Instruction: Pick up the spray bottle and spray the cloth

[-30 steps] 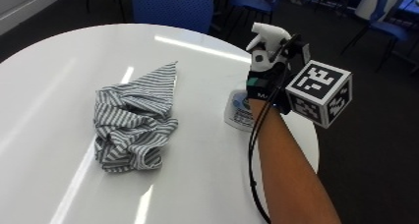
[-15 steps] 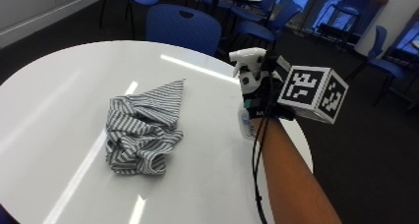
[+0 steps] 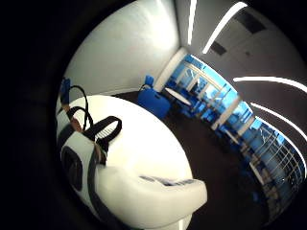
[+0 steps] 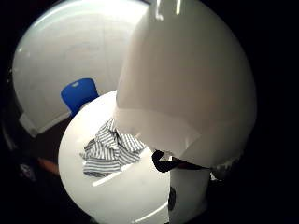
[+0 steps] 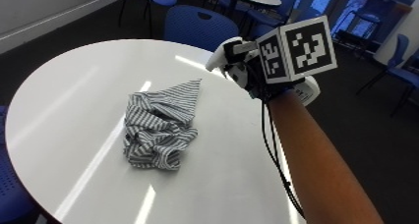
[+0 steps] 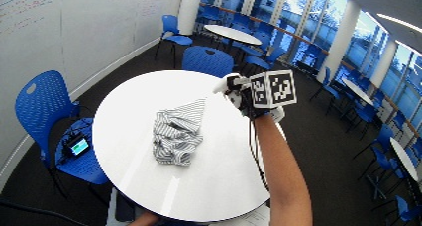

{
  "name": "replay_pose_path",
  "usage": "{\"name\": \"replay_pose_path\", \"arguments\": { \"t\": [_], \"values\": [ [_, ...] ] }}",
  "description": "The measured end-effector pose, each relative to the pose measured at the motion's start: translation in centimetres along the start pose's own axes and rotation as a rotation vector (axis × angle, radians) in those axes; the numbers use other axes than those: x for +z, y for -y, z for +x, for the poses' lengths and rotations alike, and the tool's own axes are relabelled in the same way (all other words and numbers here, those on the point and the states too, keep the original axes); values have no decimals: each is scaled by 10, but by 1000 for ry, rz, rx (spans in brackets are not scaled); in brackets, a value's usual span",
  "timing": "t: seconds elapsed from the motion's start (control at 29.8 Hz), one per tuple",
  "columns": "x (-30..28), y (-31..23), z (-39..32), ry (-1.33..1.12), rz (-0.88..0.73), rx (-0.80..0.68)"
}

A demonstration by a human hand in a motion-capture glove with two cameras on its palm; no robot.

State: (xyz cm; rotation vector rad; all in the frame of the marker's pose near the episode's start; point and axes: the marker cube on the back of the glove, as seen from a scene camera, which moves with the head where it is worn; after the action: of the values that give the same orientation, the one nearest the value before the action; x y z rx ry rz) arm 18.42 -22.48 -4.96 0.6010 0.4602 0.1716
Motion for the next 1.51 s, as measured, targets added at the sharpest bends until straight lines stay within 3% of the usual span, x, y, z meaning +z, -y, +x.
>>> {"name": "replay_pose_path", "arguments": {
  "t": [0.4,0.7,0.91,1.17,1.51],
  "values": [
    [4,16,-62,-210,-52,-403],
    [-2,21,-102,-244,-67,-596],
    [5,-7,-124,-273,-168,-702],
    [22,-24,-140,-235,-141,-748],
    [27,-28,-134,-198,-163,-684]
  ]
}}
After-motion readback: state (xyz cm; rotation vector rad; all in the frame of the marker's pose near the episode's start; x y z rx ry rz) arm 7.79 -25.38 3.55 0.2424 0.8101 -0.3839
